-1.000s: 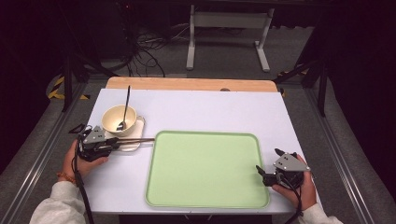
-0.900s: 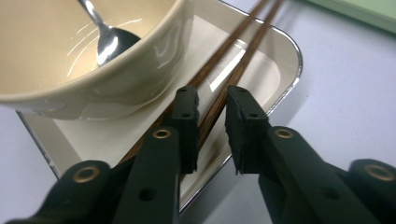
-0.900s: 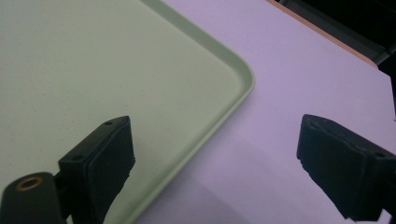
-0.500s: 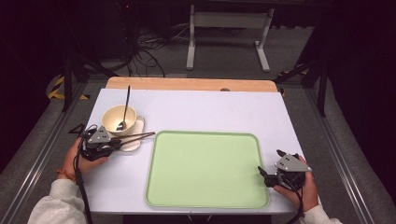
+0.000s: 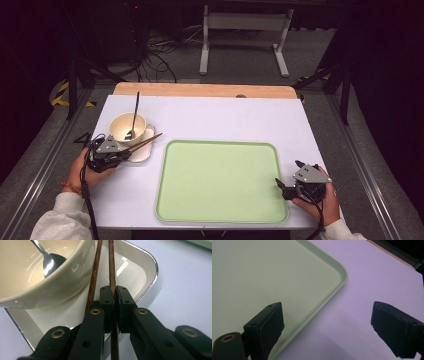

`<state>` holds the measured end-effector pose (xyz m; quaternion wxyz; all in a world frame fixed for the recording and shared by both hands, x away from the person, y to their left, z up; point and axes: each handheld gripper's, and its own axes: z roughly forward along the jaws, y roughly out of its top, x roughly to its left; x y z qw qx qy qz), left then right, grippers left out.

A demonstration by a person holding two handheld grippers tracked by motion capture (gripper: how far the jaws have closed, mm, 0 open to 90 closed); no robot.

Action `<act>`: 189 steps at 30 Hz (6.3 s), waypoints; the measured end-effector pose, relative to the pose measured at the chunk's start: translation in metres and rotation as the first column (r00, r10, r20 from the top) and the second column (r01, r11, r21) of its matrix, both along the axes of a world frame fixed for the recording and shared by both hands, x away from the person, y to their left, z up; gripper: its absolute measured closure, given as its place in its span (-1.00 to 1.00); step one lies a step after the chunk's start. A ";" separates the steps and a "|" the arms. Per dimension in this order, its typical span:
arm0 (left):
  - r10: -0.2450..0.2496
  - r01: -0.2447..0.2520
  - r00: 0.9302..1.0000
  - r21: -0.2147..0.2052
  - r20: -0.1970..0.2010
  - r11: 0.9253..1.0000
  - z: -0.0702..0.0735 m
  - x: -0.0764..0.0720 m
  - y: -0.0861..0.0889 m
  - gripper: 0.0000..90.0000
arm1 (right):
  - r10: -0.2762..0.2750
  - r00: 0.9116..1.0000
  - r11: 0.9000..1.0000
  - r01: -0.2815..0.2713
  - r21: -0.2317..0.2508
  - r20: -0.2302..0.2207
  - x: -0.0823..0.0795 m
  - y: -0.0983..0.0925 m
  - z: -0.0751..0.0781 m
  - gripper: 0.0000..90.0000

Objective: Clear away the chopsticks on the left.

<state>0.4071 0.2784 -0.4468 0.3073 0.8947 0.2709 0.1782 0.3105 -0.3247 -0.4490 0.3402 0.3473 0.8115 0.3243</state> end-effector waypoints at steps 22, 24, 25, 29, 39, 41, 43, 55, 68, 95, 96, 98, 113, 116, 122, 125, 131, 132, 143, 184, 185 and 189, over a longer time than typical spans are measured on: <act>0.066 -0.067 0.998 -0.069 -0.017 0.995 0.015 -0.014 -0.007 0.89 | 0.016 1.000 1.000 -0.016 0.000 0.003 0.004 0.005 0.001 -0.74; 0.068 -0.069 0.998 -0.090 -0.016 0.993 0.018 -0.017 -0.008 0.89 | 0.020 1.000 1.000 -0.020 -0.005 0.003 0.004 0.005 0.001 -0.74; 0.072 -0.073 0.997 -0.102 -0.017 0.992 0.019 -0.018 -0.009 0.89 | 0.021 1.000 1.000 -0.021 -0.004 0.003 0.004 0.005 0.002 -0.74; 0.078 -0.079 0.997 -0.116 -0.011 0.990 0.025 -0.022 -0.014 0.89 | 0.023 1.000 1.000 -0.023 -0.003 0.003 0.004 0.005 0.002 -0.74; 0.058 -0.055 0.998 -0.159 0.013 0.986 0.035 -0.030 -0.031 0.89 | 0.020 1.000 1.000 -0.020 -0.001 0.006 0.005 0.005 0.002 -0.74; 0.048 -0.045 0.999 -0.166 0.017 0.985 0.036 -0.031 -0.035 0.89 | 0.020 1.000 1.000 -0.020 -0.002 0.009 0.005 0.005 0.002 -0.74; 0.035 -0.032 0.999 -0.174 0.016 0.984 0.038 -0.033 -0.039 0.89 | 0.021 1.000 1.000 -0.021 -0.002 0.009 0.005 0.005 0.002 -0.74; 0.010 -0.011 1.000 -0.234 -0.009 0.972 0.042 -0.035 -0.061 0.89 | 0.025 1.000 1.000 -0.025 -0.005 0.004 0.005 0.006 0.002 -0.74; -0.051 0.043 0.998 -0.227 -0.031 0.973 0.035 -0.037 -0.093 0.89 | 0.024 1.000 1.000 -0.024 -0.009 0.006 0.004 0.007 0.002 -0.74; -0.095 0.046 0.978 -0.250 -0.185 0.967 0.015 -0.067 -0.185 0.89 | 0.033 0.999 0.999 -0.033 -0.011 0.019 0.002 0.007 0.004 -0.74; -0.105 0.050 0.974 -0.257 -0.203 0.965 0.013 -0.069 -0.187 0.89 | 0.035 0.999 0.999 -0.034 -0.010 0.020 0.002 0.007 0.004 -0.74; -0.104 0.052 0.973 -0.240 -0.206 0.969 0.009 -0.071 -0.192 0.89 | 0.038 0.999 0.999 -0.037 -0.013 0.021 0.002 0.008 0.004 -0.74; -0.132 0.085 0.958 -0.189 -0.254 0.978 -0.006 -0.072 -0.199 0.88 | 0.043 0.998 0.999 -0.042 -0.016 0.043 -0.001 0.009 0.006 -0.74; -0.132 0.088 0.960 -0.182 -0.249 0.979 -0.005 -0.073 -0.199 0.87 | 0.043 0.998 0.999 -0.042 -0.017 0.043 -0.001 0.009 0.006 -0.74; -0.142 0.098 0.959 -0.182 -0.244 0.978 -0.006 -0.071 -0.198 0.81 | 0.040 0.998 0.999 -0.039 -0.017 0.042 -0.001 0.009 0.005 -0.74; -0.146 0.106 0.960 -0.173 -0.239 0.979 -0.005 -0.071 -0.198 0.82 | 0.044 0.998 0.999 -0.043 -0.022 0.035 -0.001 0.009 0.004 -0.74; -0.165 0.136 0.961 -0.142 -0.220 0.981 -0.002 -0.071 -0.199 0.89 | 0.041 0.998 0.999 -0.040 -0.020 0.041 -0.002 0.009 0.005 -0.74; -0.166 0.141 0.965 -0.130 -0.205 0.981 -0.001 -0.071 -0.199 0.89 | 0.037 0.998 0.999 -0.036 -0.019 0.042 -0.002 0.009 0.005 -0.74; -0.181 0.151 0.963 -0.155 -0.199 0.976 -0.002 -0.065 -0.196 0.83 | 0.032 0.999 0.999 -0.031 -0.020 0.039 -0.004 0.006 0.005 -0.74; -0.272 0.260 0.954 -0.101 -0.125 0.960 -0.006 -0.026 -0.184 0.87 | 0.021 1.000 0.999 -0.020 -0.028 0.022 -0.001 0.007 0.002 -0.74; -0.268 0.256 0.955 -0.100 -0.130 0.961 -0.005 -0.026 -0.180 0.87 | 0.021 1.000 0.999 -0.020 -0.029 0.022 -0.001 0.007 0.002 -0.74; -0.239 0.223 0.960 -0.119 -0.147 0.968 -0.006 -0.032 -0.161 0.88 | 0.023 1.000 0.999 -0.022 -0.032 0.020 -0.002 0.008 0.002 -0.74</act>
